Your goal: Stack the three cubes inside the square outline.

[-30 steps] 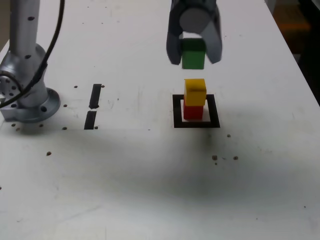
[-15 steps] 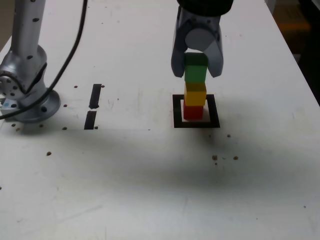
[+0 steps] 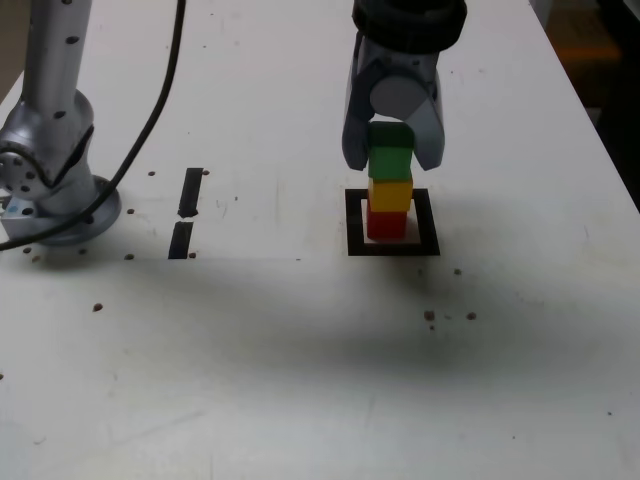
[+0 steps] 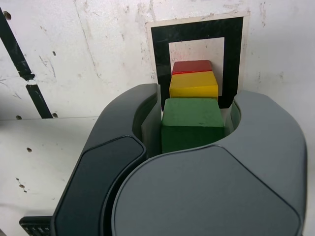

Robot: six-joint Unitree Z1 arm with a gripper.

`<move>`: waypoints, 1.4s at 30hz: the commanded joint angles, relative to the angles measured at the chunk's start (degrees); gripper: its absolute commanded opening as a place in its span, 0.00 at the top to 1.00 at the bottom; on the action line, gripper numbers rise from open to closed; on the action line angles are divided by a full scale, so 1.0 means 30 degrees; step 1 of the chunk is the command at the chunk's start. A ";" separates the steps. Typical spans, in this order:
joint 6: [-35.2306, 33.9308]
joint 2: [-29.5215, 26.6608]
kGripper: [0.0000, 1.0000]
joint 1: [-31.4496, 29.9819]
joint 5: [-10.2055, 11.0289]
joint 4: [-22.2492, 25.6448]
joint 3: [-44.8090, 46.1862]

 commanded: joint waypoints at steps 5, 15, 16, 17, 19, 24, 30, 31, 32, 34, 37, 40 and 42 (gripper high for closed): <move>0.0109 0.0051 0.89 0.0059 0.0064 -0.0041 0.0044; 0.0210 0.0246 0.46 0.0166 -0.0085 0.0029 0.0157; 0.0224 0.0250 0.39 0.0173 -0.0115 0.0027 0.0177; 0.0234 0.0254 0.33 0.0176 -0.0129 0.0024 0.0195; 0.0254 0.0262 0.19 0.0182 -0.0103 0.0038 0.0230; 0.0238 0.0118 0.02 0.0204 0.0079 0.0095 0.0187; 0.0016 -0.0769 0.00 0.0095 0.0263 0.0777 -0.0177; -0.0047 -0.0996 0.00 0.0037 0.0329 0.1010 -0.0273; -0.0167 -0.1405 0.00 -0.0085 0.0461 0.1435 -0.0450; -0.0472 -0.2559 0.00 -0.0480 0.0811 0.2472 -0.0831; -0.0797 -0.4281 0.00 -0.1084 0.1063 0.3445 -0.0737; -0.1306 -0.6975 0.00 -0.1764 0.0754 0.3707 0.1766; -0.1519 -0.8138 0.00 -0.1938 0.0464 0.3566 0.3776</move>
